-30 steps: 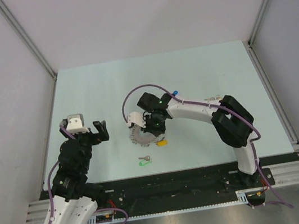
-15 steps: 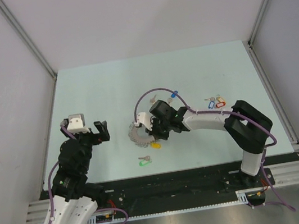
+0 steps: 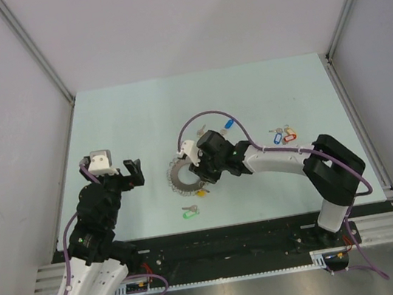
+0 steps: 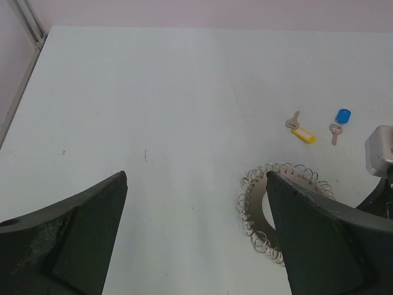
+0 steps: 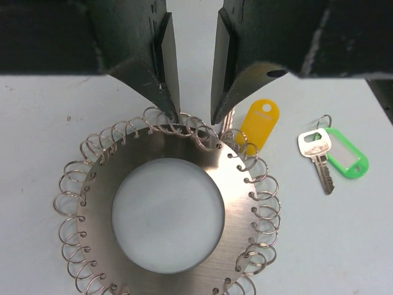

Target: Put the keys on the keyring

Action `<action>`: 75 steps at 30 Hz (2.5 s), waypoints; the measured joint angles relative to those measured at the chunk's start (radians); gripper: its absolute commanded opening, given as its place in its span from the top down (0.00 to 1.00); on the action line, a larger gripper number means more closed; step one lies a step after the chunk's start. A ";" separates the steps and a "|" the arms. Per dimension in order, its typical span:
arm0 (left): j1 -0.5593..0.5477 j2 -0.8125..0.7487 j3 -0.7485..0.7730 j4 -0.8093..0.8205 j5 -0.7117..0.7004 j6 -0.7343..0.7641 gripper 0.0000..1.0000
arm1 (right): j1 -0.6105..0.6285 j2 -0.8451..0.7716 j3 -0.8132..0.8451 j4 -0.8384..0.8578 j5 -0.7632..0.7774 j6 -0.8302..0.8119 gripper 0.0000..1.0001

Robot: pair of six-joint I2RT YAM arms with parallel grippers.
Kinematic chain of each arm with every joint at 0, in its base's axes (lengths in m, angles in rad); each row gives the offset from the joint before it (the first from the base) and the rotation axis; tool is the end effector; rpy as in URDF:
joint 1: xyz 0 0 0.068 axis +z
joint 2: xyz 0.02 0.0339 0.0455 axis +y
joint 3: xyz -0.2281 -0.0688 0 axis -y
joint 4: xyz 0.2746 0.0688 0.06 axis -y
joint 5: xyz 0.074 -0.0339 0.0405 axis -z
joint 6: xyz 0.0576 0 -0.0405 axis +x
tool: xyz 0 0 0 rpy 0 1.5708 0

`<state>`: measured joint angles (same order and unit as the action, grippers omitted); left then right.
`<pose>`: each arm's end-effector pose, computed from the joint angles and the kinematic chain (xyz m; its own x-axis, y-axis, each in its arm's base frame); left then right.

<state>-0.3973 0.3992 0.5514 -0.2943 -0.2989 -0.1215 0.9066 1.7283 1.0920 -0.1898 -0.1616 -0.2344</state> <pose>0.1909 -0.0617 0.2848 -0.1419 -0.0661 -0.9877 0.0844 0.9933 -0.0786 0.2399 0.3214 0.1276 -0.2447 -0.6845 -0.6867 -0.9266 0.3738 -0.0423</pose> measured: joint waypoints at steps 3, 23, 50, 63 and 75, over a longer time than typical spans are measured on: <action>0.000 0.000 0.000 0.000 0.001 0.000 0.00 | 0.000 -0.009 0.012 -0.035 -0.008 0.008 0.69; 0.000 -0.001 0.000 0.000 0.016 0.000 0.00 | -0.007 0.268 0.379 -0.364 -0.110 -0.090 0.72; 0.000 -0.003 -0.008 0.000 0.019 0.002 0.00 | -0.009 0.335 0.459 -0.503 -0.167 -0.207 0.78; 0.000 -0.003 -0.009 0.000 0.023 0.002 0.00 | -0.007 0.357 0.474 -0.524 -0.173 -0.215 1.00; 0.000 -0.003 -0.009 0.001 0.050 0.003 0.00 | 0.005 0.200 0.406 -0.472 -0.087 -0.210 1.00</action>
<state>-0.3977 0.3965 0.5423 -0.2935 -0.2489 -0.1181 0.9119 1.9285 1.4979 -0.6613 -0.2481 -0.4442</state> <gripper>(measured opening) 0.996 0.015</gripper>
